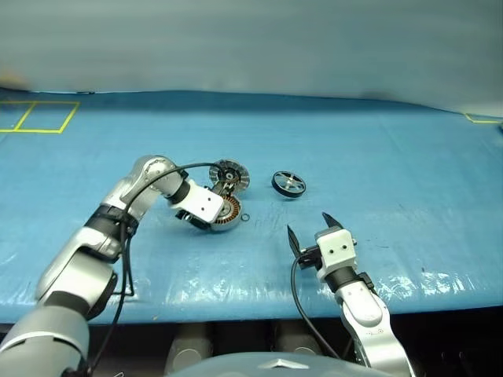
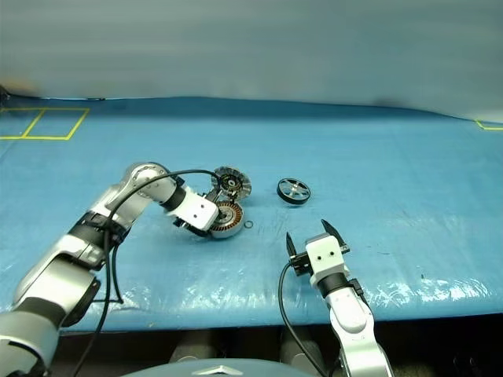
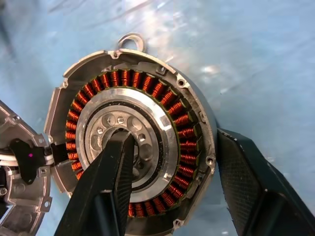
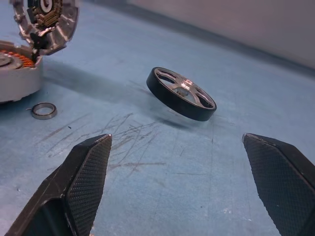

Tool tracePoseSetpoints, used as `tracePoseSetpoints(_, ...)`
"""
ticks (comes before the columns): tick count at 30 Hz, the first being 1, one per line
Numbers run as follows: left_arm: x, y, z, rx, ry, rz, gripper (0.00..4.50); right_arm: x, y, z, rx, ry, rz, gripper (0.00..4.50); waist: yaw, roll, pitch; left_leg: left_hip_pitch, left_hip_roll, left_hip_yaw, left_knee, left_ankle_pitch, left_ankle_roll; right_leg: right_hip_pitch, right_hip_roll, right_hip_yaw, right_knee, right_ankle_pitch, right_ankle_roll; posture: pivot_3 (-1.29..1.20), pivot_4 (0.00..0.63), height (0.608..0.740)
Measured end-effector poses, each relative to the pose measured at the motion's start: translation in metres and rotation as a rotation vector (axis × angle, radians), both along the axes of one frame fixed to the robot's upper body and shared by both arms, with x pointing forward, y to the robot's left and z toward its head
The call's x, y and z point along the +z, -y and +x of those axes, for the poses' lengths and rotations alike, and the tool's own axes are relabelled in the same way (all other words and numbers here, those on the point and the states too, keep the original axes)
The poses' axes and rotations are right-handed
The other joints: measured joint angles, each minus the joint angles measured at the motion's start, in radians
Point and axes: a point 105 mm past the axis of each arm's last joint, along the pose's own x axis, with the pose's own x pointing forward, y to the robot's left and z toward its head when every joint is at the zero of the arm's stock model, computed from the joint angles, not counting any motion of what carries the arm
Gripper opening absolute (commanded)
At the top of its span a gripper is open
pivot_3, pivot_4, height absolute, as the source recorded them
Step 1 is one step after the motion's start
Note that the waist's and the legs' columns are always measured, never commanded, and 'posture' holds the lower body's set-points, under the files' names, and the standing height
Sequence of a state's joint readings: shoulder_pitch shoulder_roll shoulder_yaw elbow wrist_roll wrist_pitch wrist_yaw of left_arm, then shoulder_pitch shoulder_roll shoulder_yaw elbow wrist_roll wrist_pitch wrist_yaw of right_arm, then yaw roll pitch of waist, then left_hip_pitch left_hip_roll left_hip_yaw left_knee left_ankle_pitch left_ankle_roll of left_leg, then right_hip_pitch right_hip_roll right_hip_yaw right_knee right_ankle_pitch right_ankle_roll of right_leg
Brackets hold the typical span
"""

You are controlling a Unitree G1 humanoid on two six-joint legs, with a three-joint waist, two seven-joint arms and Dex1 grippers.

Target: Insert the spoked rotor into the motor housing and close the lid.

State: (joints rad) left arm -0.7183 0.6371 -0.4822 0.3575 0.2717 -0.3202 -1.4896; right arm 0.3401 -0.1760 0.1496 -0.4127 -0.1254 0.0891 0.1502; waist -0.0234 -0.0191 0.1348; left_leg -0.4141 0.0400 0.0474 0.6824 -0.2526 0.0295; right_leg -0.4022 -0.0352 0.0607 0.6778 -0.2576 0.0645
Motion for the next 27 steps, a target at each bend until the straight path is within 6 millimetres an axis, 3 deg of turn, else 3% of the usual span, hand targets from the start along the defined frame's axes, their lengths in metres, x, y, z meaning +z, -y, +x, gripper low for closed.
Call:
tracePoseSetpoints(5,-0.001,0.000,-0.017,0.008,-0.006,0.040,2.17,0.002,-0.002,0.002,0.029,0.006,-0.013,4.50,0.001,0.000,0.000,0.005,0.001,0.000,0.002,0.000,0.000,0.005,0.002,0.001,0.000,-0.001,-0.001,0.00,0.150,0.740)
tracePoseSetpoints(16,-0.008,0.001,-0.029,0.017,0.104,0.051,2.17,0.009,-0.008,0.010,0.074,0.035,-0.021,4.50,0.007,0.000,0.000,0.005,0.004,0.001,0.001,0.000,0.000,0.004,0.007,0.004,0.000,0.000,-0.002,0.00,0.150,0.740)
tracePoseSetpoints(27,-0.011,0.005,-0.035,0.203,0.059,-0.015,2.17,0.010,-0.014,0.013,0.116,0.035,-0.028,4.50,0.009,0.001,-0.001,0.007,0.005,0.002,0.001,0.000,0.000,0.005,0.007,0.007,0.000,-0.002,0.002,0.00,0.150,0.740)
